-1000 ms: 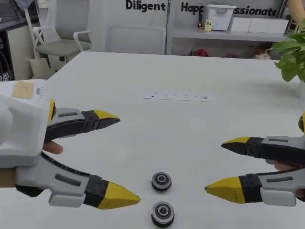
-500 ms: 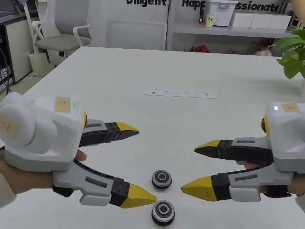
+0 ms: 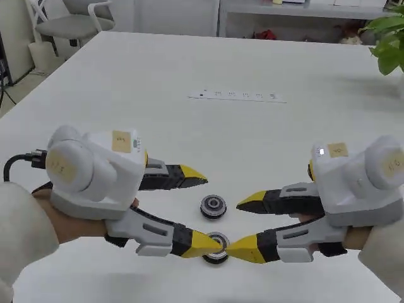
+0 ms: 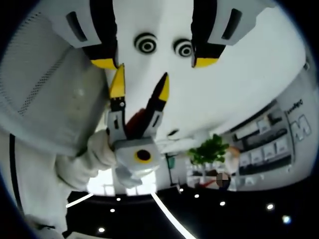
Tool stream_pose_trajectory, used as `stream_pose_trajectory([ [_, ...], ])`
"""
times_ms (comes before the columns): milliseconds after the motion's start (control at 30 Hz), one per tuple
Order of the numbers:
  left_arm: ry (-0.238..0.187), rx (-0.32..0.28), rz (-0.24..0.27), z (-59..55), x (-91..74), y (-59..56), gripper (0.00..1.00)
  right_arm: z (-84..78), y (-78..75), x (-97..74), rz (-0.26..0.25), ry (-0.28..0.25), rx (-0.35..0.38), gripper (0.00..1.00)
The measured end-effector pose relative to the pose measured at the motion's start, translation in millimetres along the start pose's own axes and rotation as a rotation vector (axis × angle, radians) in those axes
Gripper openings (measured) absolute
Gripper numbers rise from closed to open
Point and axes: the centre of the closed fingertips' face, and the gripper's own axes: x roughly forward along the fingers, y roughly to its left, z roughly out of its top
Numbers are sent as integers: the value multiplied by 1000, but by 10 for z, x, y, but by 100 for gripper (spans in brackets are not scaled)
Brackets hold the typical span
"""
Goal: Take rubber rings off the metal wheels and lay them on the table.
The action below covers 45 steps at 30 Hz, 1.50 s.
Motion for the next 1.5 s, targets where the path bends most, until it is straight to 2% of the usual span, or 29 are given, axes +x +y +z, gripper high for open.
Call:
stream_pose_trajectory([
  [167, 13, -2, -20, -90, 60, -62, 54, -73, 2, 60, 8, 7, 6, 36],
  [300, 15, -8, -10, -143, 102, -43, 48, -188, -4, 118, 7, 40, 13, 35],
  [433, 28, -17, 7, -220, 146, -24, 43, -249, -31, 141, -4, 46, 24, 33],
  [767, 66, 13, -9, -391, 250, -88, 32, -371, 32, 234, 7, 88, 17, 27],
  [933, 72, -16, 11, -449, 280, -49, 27, -405, 0, 254, -11, 91, 45, 25],
  [1100, 79, -18, 2, -475, 297, -78, 23, -401, -12, 249, -20, 75, 72, 22],
  [1233, 98, -35, 9, -542, 301, -67, 21, -416, -1, 255, -22, 78, 73, 20],
  [1500, 97, -17, -10, -560, 316, -111, 15, -420, -32, 260, -32, 77, 73, 19],
])
